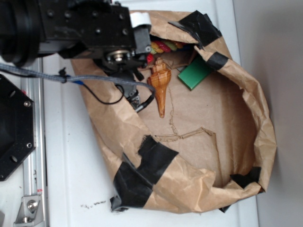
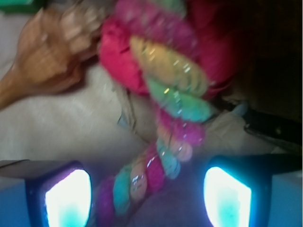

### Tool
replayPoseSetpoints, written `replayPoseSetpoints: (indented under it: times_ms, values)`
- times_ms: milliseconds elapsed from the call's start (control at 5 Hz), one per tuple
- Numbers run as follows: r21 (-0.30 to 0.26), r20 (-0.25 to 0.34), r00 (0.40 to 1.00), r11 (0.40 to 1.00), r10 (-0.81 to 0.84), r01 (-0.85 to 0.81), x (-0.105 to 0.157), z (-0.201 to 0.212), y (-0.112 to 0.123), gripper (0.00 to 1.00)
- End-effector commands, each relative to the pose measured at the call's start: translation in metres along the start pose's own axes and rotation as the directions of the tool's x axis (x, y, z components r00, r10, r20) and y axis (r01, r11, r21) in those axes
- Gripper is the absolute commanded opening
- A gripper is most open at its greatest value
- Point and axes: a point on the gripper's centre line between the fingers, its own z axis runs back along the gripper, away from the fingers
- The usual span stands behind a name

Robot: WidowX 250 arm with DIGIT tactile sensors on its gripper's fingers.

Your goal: Grab the multicolored rope.

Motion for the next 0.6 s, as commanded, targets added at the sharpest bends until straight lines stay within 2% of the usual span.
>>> replayPoseSetpoints:
  times_ms: [0,400]
  values:
    - [-0.039,0.034,0.999,0.999,-0.027,0.028,0.029,-0.003,0.005,1.00]
    - [0.002,-0.007,0.998,0.998,-0.066,0.066,0.034,-0.012,-0.008,1.00]
